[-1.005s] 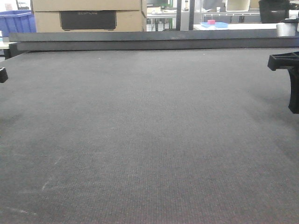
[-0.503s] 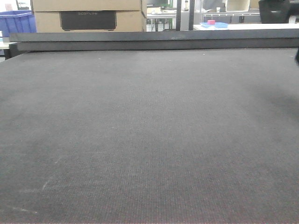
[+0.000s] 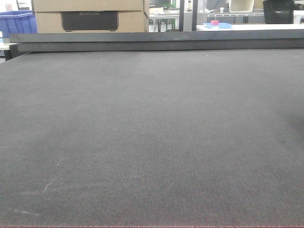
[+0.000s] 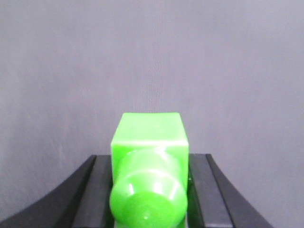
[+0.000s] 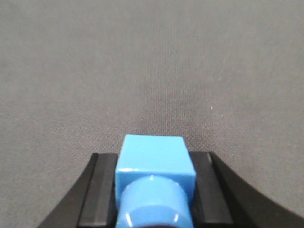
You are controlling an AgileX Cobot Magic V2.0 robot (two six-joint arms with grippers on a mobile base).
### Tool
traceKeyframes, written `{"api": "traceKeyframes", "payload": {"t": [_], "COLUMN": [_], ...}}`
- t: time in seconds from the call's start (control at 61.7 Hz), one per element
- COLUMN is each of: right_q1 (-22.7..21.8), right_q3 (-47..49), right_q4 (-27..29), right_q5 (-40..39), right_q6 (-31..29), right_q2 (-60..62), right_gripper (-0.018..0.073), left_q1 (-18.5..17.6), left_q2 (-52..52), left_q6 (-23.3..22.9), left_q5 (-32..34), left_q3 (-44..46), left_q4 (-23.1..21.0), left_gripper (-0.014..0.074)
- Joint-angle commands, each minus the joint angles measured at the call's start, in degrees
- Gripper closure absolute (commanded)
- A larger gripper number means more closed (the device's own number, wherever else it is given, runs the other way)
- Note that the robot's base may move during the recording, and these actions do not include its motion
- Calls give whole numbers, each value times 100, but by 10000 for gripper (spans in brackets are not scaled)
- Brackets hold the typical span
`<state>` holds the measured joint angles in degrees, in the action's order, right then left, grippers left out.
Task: Grab block from conveyor and place in blue bin
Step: 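Lift both held blocks up off the conveyor belt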
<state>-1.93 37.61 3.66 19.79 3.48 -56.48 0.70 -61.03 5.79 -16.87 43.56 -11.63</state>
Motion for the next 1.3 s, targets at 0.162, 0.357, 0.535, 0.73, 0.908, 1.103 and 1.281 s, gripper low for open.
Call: {"api": "traceKeyframes", "payload": {"t": [0.162, 0.357, 0.535, 0.73, 0.908, 1.103, 1.281], "right_q1": [-31, -31, -31, -31, -31, -31, -31], "right_q3": [-993, -1032, -1032, -1032, -1032, -1032, -1032], "right_q4": [-12, -12, -12, -543, -863, -863, -863], "right_q5": [-390, -504, -793, -822, -903, -915, -915], "right_q6": [-47, -47, -47, -58, -58, -58, -58], "right_q2": [1820, 3100, 3983, 4338, 4340, 4340, 4340], "right_gripper": [721, 721, 721, 721, 721, 721, 721], "left_q1": [23, 23, 23, 23, 23, 23, 23], "left_q2": [1730, 2842, 3593, 4130, 4382, 4408, 4408], "left_q6": [10, 10, 10, 10, 10, 10, 10], "left_q5": [572, 564, 591, 591, 591, 591, 591], "left_q3": [-1084, -1309, -1309, -1309, -1309, -1309, -1309], "left_q4": [-80, -80, -31, 839, 839, 839, 839], "left_gripper": [707, 707, 707, 707, 707, 707, 707]}}
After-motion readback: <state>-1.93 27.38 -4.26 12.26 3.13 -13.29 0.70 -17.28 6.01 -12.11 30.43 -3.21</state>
